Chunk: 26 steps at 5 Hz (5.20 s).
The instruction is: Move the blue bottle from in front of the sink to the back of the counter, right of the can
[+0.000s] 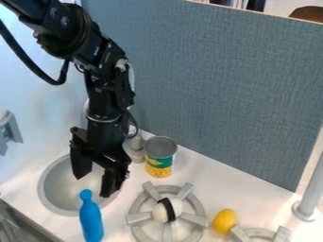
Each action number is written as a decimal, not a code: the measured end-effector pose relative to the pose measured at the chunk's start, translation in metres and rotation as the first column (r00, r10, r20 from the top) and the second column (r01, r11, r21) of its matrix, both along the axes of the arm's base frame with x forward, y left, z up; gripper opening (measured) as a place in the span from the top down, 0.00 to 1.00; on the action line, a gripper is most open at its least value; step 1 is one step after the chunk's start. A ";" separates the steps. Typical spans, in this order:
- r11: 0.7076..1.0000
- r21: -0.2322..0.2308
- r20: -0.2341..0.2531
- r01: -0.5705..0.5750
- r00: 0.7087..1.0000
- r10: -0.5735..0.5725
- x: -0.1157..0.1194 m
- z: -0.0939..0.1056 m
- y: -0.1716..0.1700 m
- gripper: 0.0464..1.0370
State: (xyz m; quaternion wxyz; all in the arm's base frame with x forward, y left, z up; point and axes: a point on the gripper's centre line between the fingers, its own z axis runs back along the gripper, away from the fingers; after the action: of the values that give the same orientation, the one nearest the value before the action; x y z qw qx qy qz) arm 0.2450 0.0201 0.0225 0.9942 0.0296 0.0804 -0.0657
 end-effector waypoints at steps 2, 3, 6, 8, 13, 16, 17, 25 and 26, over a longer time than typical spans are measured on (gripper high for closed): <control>0.999 -0.010 -0.026 0.040 0.999 -0.041 -0.007 -0.009 0.000 0.04; 1.000 0.024 -0.023 0.014 1.000 -0.013 -0.009 -0.010 0.004 0.04; 0.985 0.163 -0.037 -0.060 0.997 0.067 -0.014 -0.024 0.022 0.04; 0.989 0.140 -0.057 -0.042 0.997 0.050 -0.014 -0.036 0.020 0.04; 0.996 0.060 -0.074 -0.064 0.995 0.068 -0.005 -0.050 0.022 0.71; 0.998 -0.044 -0.046 -0.041 0.998 0.039 0.054 0.017 -0.026 0.71; 0.994 -0.098 0.012 0.055 0.998 -0.054 0.084 0.029 -0.046 0.71; 0.966 0.061 0.009 0.251 0.968 -0.252 0.157 -0.043 -0.143 0.71; 0.967 0.070 0.013 0.244 0.969 -0.246 0.158 -0.043 -0.144 0.71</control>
State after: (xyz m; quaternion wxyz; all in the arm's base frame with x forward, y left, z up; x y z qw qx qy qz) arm 0.4025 -0.1239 -0.0206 0.9777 0.0736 0.0674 -0.1849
